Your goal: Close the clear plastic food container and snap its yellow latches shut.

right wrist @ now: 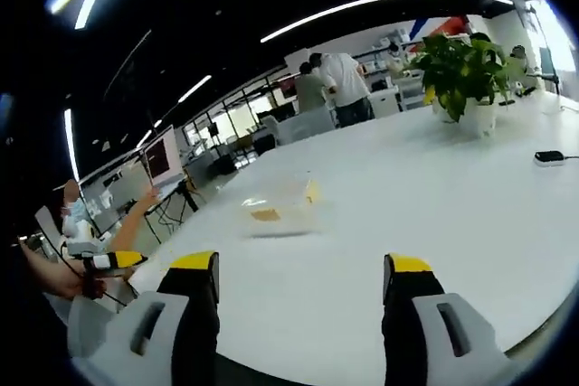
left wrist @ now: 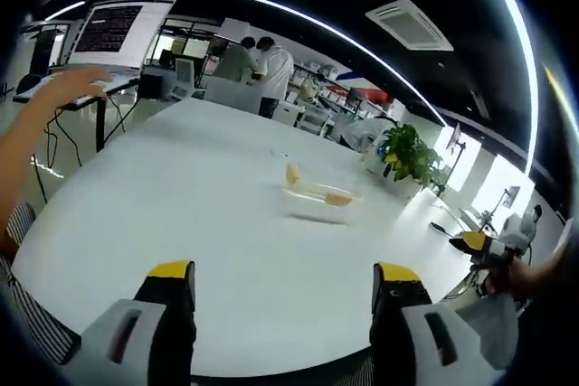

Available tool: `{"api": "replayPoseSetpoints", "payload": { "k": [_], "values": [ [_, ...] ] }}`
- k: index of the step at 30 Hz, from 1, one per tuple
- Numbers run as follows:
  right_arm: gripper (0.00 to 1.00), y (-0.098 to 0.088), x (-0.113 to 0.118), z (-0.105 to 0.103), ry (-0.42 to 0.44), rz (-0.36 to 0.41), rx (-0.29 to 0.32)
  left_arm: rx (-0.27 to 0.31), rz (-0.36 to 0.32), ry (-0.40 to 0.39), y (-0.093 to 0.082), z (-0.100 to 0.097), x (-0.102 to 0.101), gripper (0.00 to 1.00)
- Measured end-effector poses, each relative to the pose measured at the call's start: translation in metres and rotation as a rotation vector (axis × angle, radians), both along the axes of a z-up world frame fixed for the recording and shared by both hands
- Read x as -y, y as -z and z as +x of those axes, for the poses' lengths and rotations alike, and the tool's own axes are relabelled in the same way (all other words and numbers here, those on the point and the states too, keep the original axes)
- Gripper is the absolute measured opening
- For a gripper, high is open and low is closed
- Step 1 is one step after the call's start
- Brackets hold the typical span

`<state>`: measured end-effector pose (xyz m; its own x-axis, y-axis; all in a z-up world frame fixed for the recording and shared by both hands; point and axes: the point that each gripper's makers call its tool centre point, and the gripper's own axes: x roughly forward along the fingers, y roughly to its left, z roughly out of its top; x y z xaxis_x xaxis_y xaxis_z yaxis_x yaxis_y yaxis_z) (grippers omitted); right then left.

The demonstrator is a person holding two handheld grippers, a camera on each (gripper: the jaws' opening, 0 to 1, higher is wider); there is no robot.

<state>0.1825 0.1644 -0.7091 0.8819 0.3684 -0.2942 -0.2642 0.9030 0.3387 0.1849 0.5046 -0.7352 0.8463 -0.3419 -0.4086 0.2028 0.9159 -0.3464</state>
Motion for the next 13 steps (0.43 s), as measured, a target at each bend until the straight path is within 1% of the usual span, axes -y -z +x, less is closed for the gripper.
{"api": "replayPoseSetpoints", "payload": {
  "k": [1, 3, 6, 8, 10, 13],
  "values": [
    [0.71, 0.001, 0.0, -0.0005, 0.002, -0.012, 0.001, 0.007, -0.001, -0.001, -0.0004, 0.0002, -0.0009, 0.77],
    [0.7, 0.0013, -0.0013, 0.0, -0.004, -0.03, 0.011, -0.007, -0.012, -0.004, 0.004, -0.0006, -0.0022, 0.76],
    [0.69, 0.0037, -0.0073, -0.0021, -0.048, -0.064, 0.029, -0.018, -0.021, -0.017, 0.0062, -0.0007, -0.0038, 0.74],
    [0.69, 0.0056, -0.0093, -0.0025, -0.057, -0.078, 0.019, -0.02, -0.017, -0.008, 0.0066, -0.0022, -0.0013, 0.74],
    [0.69, 0.0077, -0.0079, -0.0026, -0.055, -0.071, 0.007, -0.024, -0.016, 0.009, 0.0078, -0.0029, 0.002, 0.73],
    [0.69, 0.0106, -0.008, -0.0032, -0.058, -0.08, -0.004, -0.026, -0.002, 0.01, 0.0095, -0.0022, 0.0005, 0.72]
  ]
}}
